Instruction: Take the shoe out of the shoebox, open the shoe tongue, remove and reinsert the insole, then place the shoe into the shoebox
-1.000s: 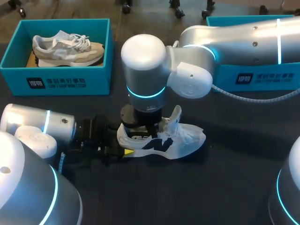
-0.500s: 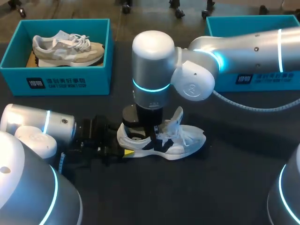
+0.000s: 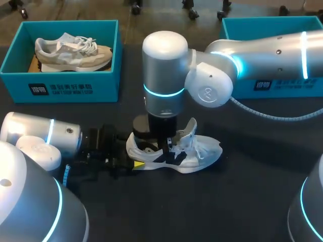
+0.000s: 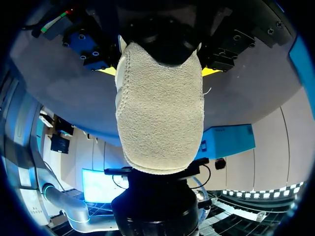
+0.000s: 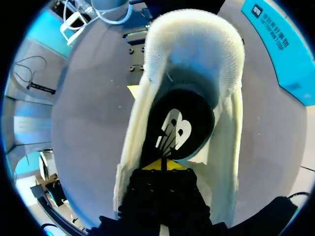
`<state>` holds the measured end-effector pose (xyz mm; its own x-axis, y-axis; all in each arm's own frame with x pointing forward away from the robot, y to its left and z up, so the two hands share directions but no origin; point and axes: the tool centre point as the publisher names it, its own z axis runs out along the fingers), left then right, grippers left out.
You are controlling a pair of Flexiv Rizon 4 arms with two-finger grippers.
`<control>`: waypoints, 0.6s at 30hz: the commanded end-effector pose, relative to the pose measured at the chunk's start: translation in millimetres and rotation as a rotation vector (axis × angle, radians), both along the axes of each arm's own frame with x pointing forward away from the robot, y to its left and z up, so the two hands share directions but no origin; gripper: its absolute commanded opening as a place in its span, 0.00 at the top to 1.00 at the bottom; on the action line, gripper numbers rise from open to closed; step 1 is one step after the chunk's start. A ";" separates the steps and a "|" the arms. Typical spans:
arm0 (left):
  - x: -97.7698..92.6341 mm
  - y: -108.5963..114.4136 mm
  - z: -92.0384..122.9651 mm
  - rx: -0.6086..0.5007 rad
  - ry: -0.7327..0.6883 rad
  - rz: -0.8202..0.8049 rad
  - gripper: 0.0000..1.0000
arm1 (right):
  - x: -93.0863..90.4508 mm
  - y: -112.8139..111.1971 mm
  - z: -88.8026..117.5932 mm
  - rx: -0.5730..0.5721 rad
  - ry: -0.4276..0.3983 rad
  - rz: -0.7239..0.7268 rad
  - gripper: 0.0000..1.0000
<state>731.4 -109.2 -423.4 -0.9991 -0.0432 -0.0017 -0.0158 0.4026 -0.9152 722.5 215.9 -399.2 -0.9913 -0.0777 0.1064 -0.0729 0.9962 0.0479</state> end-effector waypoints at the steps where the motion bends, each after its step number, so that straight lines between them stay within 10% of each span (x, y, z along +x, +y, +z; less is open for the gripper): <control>1: 3.9 0.8 -1.2 0.003 0.001 0.001 1.00 | -8.3 -16.4 18.1 0.012 -0.006 0.010 1.00; 18: 3.9 0.8 -1.2 0.003 0.001 0.001 1.00 | 12.4 -24.4 70.6 0.047 -0.017 0.076 1.00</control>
